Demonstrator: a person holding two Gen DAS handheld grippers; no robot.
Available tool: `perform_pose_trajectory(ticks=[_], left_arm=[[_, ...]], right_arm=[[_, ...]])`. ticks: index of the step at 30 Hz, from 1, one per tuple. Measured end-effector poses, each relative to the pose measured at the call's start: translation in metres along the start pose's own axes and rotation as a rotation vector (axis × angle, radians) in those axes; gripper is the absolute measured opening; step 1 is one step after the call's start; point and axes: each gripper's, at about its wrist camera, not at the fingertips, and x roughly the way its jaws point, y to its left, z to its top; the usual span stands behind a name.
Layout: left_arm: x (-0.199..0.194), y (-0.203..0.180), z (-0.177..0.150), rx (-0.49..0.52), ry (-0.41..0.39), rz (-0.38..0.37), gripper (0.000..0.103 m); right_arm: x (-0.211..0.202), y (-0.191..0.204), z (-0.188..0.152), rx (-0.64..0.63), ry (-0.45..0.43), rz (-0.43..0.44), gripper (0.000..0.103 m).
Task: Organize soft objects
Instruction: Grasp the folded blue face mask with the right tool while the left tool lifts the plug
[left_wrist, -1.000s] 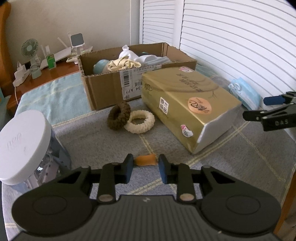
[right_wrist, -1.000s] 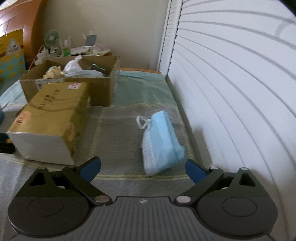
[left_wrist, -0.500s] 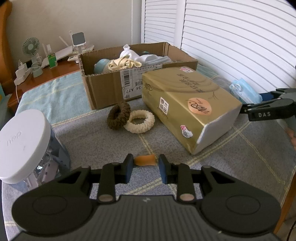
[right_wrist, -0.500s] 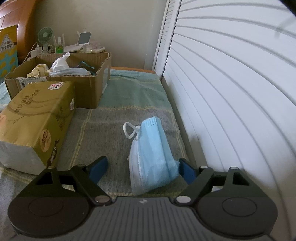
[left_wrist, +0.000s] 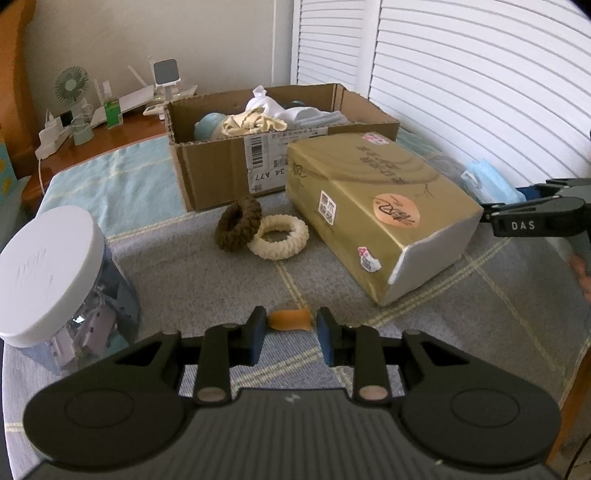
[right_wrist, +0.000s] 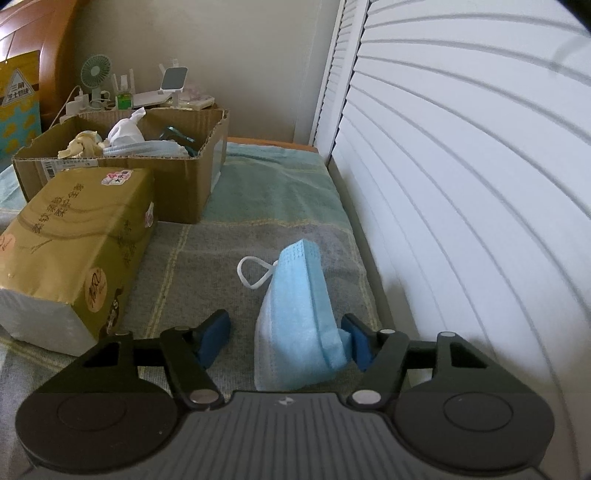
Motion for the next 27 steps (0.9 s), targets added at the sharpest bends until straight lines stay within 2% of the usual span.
perform_pose_trajectory(ticks=[3,8,13,15,21,27], left_arm=[[0.0,0.0,0.0,-0.018,-0.006,0.004,0.031],[0.0,0.003,0.0,-0.064,-0.009,0.005,0.029],[-0.001,0.004,0.0,-0.071,-0.01,0.004,0.027],[-0.002,0.005,0.0,-0.068,-0.006,-0.001,0.024],[-0.006,0.005,0.0,-0.047,-0.001,-0.021,0.023],[-0.016,0.005,0.002,-0.014,-0.011,-0.035,0.023]], right_arm=[[0.001,0.001,0.002,-0.011,-0.004,0.0,0.072],[0.004,0.001,0.005,-0.017,-0.003,0.002,0.071],[0.001,0.002,0.006,-0.015,-0.003,0.011,0.055],[0.0,0.002,0.006,-0.006,0.002,0.01,0.053],[-0.011,0.001,0.003,0.014,0.006,0.02,0.041],[-0.033,-0.002,-0.002,0.045,-0.001,0.026,0.04]])
